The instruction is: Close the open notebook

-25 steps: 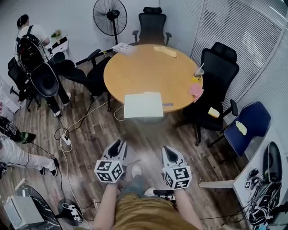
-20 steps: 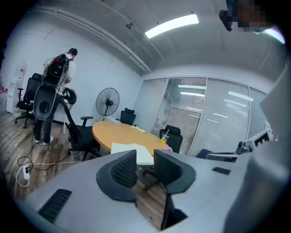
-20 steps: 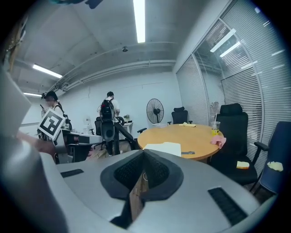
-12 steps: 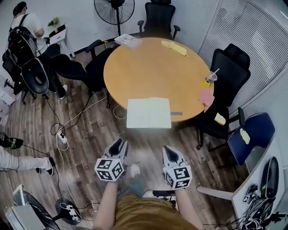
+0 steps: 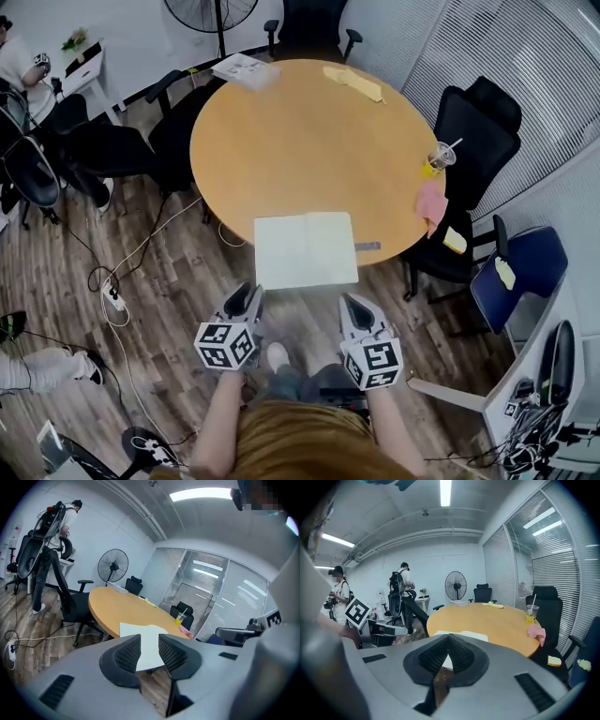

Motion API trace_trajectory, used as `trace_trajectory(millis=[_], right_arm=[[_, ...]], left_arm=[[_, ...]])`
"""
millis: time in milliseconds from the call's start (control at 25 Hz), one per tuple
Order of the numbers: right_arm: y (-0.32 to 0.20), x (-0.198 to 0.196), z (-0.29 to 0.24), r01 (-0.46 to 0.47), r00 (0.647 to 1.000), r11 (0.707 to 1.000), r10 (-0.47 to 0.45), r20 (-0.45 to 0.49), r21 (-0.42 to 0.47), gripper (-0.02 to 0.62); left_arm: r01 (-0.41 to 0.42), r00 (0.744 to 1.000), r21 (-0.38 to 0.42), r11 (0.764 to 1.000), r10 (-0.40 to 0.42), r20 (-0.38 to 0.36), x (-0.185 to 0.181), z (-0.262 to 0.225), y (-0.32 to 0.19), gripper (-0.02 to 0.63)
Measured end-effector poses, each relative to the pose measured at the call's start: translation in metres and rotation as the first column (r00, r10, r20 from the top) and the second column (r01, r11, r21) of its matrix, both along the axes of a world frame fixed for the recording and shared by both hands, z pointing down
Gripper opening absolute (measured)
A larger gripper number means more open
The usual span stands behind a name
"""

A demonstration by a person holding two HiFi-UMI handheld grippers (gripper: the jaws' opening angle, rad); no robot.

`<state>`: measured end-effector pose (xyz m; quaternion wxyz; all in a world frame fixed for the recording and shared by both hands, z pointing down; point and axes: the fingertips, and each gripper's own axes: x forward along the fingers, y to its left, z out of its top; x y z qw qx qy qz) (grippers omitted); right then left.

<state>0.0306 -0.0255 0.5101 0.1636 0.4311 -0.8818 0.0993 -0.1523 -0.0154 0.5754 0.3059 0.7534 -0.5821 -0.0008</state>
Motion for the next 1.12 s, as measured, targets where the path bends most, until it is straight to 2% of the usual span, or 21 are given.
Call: trace_trajectory(millis=[200,400,680,1120], right_arm=[[-0.015,0.003,0.005,-0.028,1.000,1.000,0.028,0.003,-0.012,0.012],[-0.020,0.005,0.012,-0.025,1.000,0.999,0.025,0.001,-0.041,0.012],[-0.035,0.011,0.023,0.009,1.000,0.998,-0.010,-0.013,-0.068,0.012],[-0.031,0.000,0.043,0.108,0.994,0.987,-0.110,-0.018,-0.121,0.012]], left_arm=[[-0.026,1.000,-0.031,0.999,0.026,-0.006,0.002,0.011,-0.015,0.118],[-0.010,1.000,-0.044,0.999,0.010,-0.004,0.000,0.017,-0.023,0.118],[0.037,0.999,-0.048,0.998,-0.037,-0.002,-0.001,0.019,-0.034,0.118],[0.098,0.995,-0.123,0.988,-0.101,-0.022,0.000,0.049,-0.029,0.118]])
